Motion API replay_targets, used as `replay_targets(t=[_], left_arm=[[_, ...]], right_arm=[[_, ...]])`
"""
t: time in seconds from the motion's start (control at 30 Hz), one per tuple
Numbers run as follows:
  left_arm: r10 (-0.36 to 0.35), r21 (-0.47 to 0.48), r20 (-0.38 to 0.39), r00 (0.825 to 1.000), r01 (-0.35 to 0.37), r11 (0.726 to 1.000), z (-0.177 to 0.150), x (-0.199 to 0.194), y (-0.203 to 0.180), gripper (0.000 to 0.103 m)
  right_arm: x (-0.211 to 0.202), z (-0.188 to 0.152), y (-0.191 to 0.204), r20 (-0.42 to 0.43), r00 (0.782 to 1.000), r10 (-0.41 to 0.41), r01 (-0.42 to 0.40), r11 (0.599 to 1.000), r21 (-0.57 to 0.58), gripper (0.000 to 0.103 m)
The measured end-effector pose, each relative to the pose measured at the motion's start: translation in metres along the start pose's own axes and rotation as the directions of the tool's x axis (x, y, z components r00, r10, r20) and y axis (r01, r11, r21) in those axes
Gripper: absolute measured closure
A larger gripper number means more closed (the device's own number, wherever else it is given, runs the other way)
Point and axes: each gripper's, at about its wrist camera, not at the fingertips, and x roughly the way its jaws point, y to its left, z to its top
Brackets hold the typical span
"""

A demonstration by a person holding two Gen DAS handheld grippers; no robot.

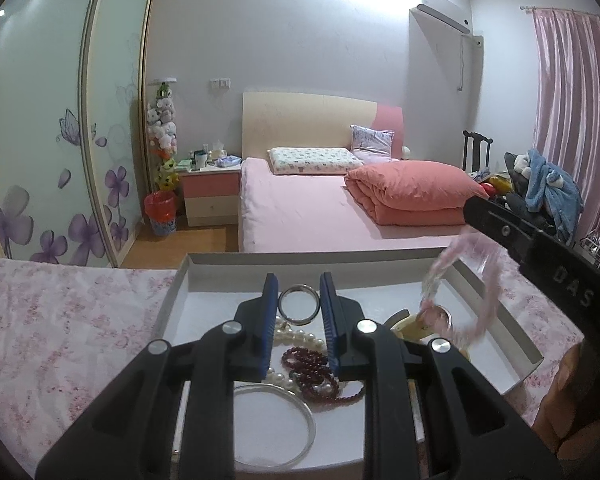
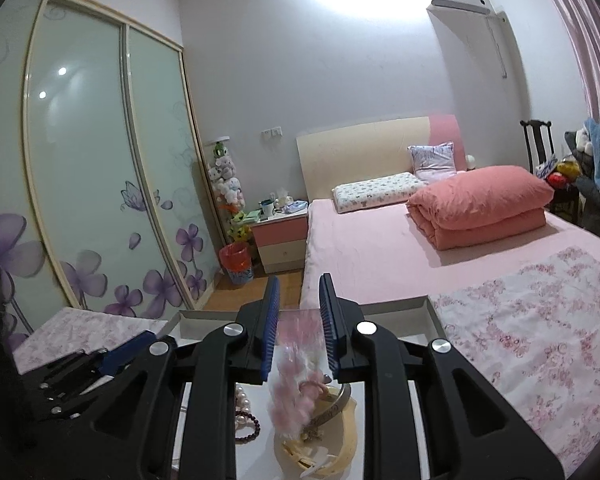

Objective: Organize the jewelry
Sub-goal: 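Lower both tools into the tray and open them to release the items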

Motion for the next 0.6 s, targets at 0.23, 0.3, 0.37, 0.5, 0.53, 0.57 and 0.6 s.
replay_targets(t=[0.23, 0.3, 0.37, 0.5, 0.53, 0.57, 0.6], left_arm=[[0.019, -0.016, 0.011, 1.0, -0.019, 1.0, 0.002, -0.003, 0.009, 0.055], [0.028, -0.022, 0.015, 0.999, -0.028, 0.999, 0.003, -0.006, 0.013, 0.055], [0.037, -0.025, 0.018, 0.999, -0.037, 0.999, 0.004, -0.01, 0.016, 0.055], [0.053, -0.029, 0.022, 0.998, -0.052, 0.998, 0.004, -0.021, 0.019, 0.055], [0.056, -0.031, 0.024, 0.998, -0.055, 0.998, 0.004, -0.026, 0.02, 0.055], [0.057, -0.033, 0.026, 0.998, -0.056, 0.998, 0.004, -0.03, 0.021, 0.055], [0.06, -0.036, 0.028, 0.998, -0.059, 0.998, 0.004, -0.034, 0.023, 0.054]], right_arm=[[-0.013, 0.008, -0.006, 0.051, 0.999, -0.008, 0.007, 1.0, 0.021, 0.05], [-0.017, 0.01, -0.006, 0.061, 0.998, -0.007, 0.006, 1.0, 0.026, 0.05], [-0.021, 0.011, -0.005, 0.067, 0.998, -0.008, 0.006, 1.0, 0.02, 0.05], [-0.028, 0.012, -0.001, 0.07, 0.998, -0.006, 0.006, 1.0, 0.001, 0.05], [-0.032, 0.012, 0.001, 0.071, 0.997, -0.005, 0.005, 1.0, -0.004, 0.05], [-0.035, 0.012, 0.001, 0.072, 0.997, -0.004, 0.005, 1.0, -0.006, 0.05], [-0.039, 0.012, 0.001, 0.073, 0.997, -0.003, 0.004, 1.0, -0.006, 0.05]])
